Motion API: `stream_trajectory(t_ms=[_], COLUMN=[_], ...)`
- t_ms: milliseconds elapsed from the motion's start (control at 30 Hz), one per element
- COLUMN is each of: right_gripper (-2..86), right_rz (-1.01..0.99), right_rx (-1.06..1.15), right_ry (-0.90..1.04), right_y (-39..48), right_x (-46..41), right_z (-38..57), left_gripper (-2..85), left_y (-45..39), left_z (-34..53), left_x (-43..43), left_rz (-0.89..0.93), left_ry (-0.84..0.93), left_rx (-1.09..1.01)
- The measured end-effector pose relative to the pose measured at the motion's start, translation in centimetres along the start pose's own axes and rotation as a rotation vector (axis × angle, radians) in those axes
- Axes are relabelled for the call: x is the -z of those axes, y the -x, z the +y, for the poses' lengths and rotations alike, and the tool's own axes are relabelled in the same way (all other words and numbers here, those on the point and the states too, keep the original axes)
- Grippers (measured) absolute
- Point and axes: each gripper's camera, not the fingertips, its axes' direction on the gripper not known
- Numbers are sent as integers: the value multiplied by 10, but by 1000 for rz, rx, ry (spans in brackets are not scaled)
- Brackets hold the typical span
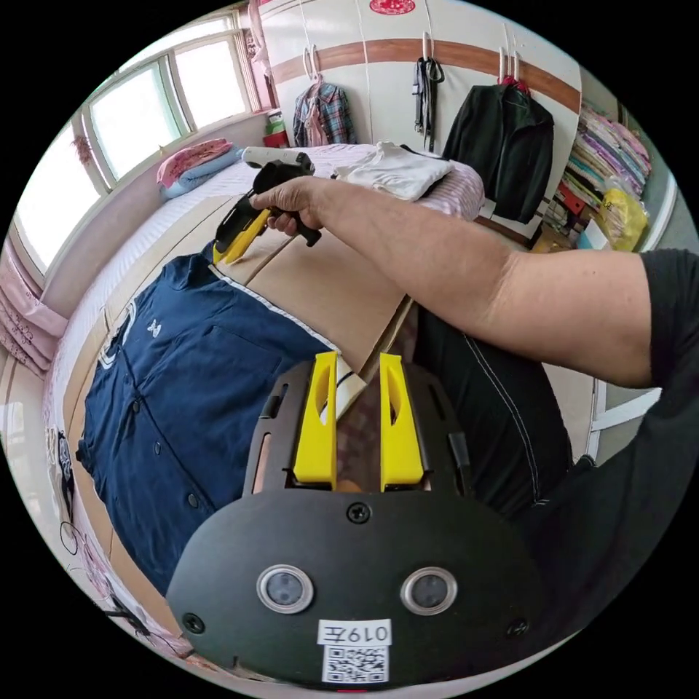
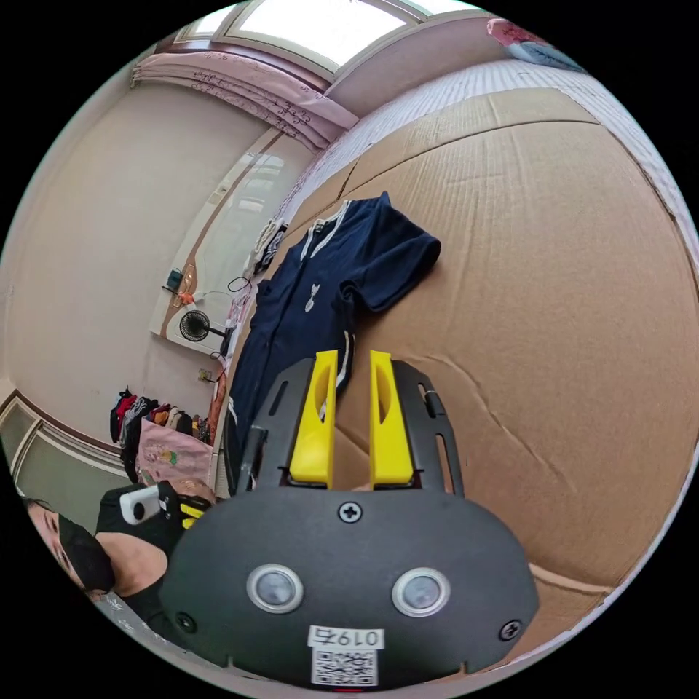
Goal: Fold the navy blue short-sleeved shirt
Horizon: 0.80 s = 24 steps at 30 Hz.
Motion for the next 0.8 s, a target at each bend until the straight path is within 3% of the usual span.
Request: stream_trajectory(t_ms=[133, 200, 267, 433, 600, 800], right_gripper=[79, 80, 78, 49, 88, 91], right_rz=[-7, 27, 75, 202, 74, 183], right_rx=[27, 43, 65, -10, 73, 156], right_ry=[0, -20, -33, -70, -21, 0], right_y=[1, 5, 12, 0, -12, 14], right_x=[-8, -11, -16, -5, -5, -30], right_z=[1, -2, -6, -16, -15, -19], left_gripper=[70, 61, 47, 26, 38, 59], left_y=[84, 161, 228, 362, 382, 410], left_z=[-40, -89, -133, -249, -328, -366], left_x=[34, 43, 26, -82, -186, -238], left_rz=[-92, -189, -189, 84, -160, -154], left_ry=[-121, -233, -237, 37, 333, 450], left_rx=[63, 102, 171, 251, 147, 177])
